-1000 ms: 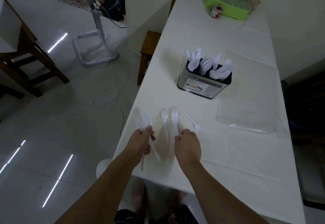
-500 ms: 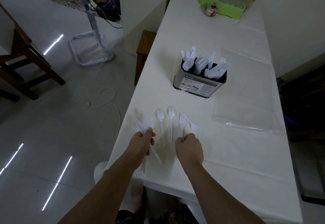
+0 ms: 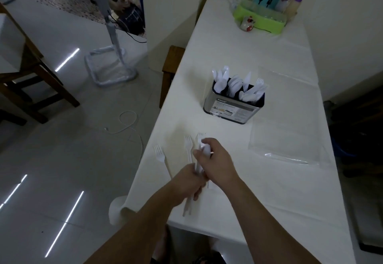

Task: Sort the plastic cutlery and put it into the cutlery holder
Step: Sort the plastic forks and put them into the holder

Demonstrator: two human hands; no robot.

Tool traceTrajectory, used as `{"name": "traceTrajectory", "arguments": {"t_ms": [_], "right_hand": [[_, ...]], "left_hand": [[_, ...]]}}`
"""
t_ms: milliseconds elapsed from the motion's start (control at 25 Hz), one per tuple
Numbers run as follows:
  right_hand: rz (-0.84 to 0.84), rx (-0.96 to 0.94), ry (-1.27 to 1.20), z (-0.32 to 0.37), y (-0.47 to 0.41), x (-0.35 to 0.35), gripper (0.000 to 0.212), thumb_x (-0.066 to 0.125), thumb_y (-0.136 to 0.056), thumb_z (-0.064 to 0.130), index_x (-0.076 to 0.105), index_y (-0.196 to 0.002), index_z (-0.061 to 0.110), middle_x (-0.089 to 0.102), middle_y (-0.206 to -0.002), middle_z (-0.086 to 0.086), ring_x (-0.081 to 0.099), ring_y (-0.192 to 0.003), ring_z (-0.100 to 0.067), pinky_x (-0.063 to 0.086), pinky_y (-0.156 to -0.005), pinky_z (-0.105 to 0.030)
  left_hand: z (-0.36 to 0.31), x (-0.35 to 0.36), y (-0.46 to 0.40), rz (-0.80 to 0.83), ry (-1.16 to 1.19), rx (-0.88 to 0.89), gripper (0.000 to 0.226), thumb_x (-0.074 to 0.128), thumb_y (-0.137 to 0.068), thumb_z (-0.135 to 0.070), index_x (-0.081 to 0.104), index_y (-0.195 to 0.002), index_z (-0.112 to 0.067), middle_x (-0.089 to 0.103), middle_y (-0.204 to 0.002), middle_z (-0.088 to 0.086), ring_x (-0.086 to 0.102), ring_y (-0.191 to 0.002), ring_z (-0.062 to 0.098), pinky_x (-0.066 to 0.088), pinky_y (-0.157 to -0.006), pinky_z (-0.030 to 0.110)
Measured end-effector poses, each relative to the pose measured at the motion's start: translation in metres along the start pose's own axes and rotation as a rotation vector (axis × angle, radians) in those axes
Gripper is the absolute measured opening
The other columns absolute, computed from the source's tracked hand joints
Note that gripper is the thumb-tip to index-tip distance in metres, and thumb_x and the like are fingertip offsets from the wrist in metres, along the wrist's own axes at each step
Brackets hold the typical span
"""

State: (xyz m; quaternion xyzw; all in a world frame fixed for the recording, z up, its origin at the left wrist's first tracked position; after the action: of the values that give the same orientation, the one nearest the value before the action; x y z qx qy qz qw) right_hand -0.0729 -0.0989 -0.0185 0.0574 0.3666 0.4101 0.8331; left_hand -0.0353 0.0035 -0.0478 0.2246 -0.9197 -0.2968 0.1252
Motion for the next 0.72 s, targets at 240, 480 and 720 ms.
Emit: {"name": "traceTrajectory", "arguments": {"t_ms": [240, 480, 720], "right_hand": [[-0.056, -0.015, 0.306, -0.012, 0.01, -0.024, 0.023, 0.063, -0.089, 0.035, 0.052, -0.102, 0.021, 0.066, -0.093, -0.003, 0.062, -0.085, -0.023, 0.049, -0.075, -0.033], [-0.064, -0.007, 0.188, -0.004, 0.004, -0.049, 0.014, 0.058, -0.09, 0.017, 0.054, -0.103, 0.019, 0.058, -0.079, 0.009, 0.057, -0.073, -0.005, 0.045, -0.06, -0.024], [0.077, -0.036, -0.137, 0.015, -0.004, -0.087, 0.01, 0.067, -0.088, 0.025, 0.061, -0.093, 0.02, 0.071, -0.081, -0.003, 0.064, -0.068, -0.012, 0.05, -0.057, -0.028]], "left_hand": [[0.0, 0.032, 0.0, 0.006, -0.014, 0.006, 0.007, 0.061, -0.093, -0.023, 0.061, -0.092, -0.016, 0.06, -0.062, 0.002, 0.049, -0.045, 0.012, 0.046, -0.046, 0.026], [-0.019, 0.035, -0.016, -0.098, -0.154, 0.067, 0.011, 0.062, -0.089, -0.025, 0.051, -0.089, -0.024, 0.053, -0.073, -0.004, 0.047, -0.055, 0.008, 0.036, -0.045, 0.022], [-0.057, 0.033, -0.029, -0.06, -0.122, 0.094, 0.025, 0.062, -0.084, -0.024, 0.058, -0.104, -0.01, 0.052, -0.067, 0.005, 0.045, -0.047, 0.013, 0.035, -0.043, 0.023]]}}
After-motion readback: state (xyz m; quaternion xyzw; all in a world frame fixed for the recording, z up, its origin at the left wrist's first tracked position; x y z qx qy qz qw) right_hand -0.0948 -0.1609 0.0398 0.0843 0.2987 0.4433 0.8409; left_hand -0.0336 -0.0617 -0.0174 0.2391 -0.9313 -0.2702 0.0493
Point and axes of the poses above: each hand's wrist, its own y-axis away from the middle knuckle, its own x-axis out of the palm, z = x × y, the point moved 4 cm from there along -y, towards the middle knuckle
